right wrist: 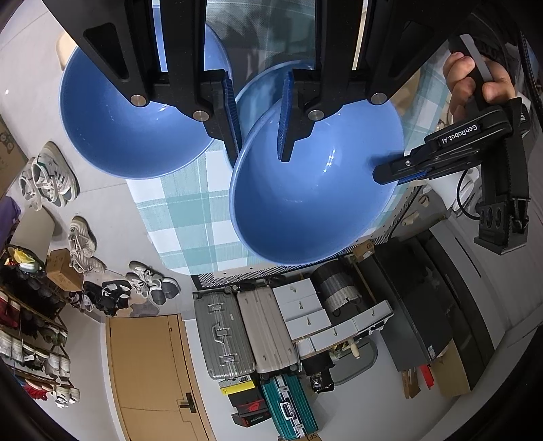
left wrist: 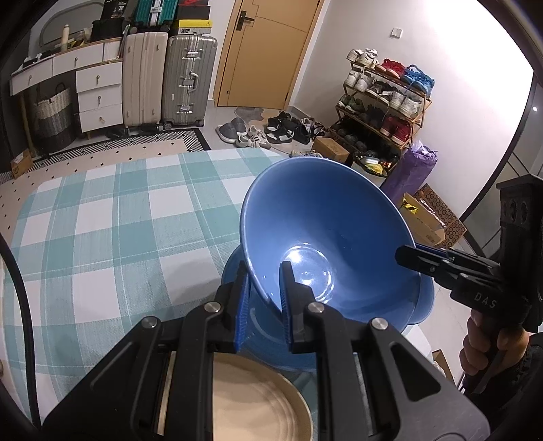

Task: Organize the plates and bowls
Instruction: 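Carry the held blue bowls side by side over the table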

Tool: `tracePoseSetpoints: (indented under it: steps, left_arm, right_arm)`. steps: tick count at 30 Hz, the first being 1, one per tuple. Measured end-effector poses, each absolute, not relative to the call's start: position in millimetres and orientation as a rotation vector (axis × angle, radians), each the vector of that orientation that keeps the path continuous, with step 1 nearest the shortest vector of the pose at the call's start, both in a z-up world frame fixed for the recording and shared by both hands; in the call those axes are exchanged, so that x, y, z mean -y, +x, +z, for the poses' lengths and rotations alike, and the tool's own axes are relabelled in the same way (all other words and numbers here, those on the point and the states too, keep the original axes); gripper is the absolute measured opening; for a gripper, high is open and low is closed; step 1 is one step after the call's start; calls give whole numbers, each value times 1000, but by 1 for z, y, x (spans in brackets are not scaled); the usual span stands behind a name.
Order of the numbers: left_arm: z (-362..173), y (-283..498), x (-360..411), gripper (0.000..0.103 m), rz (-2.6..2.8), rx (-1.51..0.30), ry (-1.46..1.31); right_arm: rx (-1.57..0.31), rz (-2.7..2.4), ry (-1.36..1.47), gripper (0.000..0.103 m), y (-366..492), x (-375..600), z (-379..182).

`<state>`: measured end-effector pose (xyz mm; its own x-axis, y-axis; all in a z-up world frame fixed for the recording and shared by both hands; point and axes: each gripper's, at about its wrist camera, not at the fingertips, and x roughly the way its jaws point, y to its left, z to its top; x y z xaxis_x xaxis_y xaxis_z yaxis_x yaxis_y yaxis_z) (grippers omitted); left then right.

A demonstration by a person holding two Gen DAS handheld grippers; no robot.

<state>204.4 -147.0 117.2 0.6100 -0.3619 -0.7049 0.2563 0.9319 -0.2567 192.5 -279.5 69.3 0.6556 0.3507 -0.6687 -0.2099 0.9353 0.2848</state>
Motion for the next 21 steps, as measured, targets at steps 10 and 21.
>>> tracePoseSetpoints:
  steps: [10, 21]
  left_arm:
    - [87, 210, 145, 12, -327, -873, -104]
    - [60, 217, 146, 12, -289, -895, -72]
  right_arm:
    - [-840, 317, 178, 23, 202, 271, 44]
    - [-870, 310, 156, 23, 205, 264, 23]
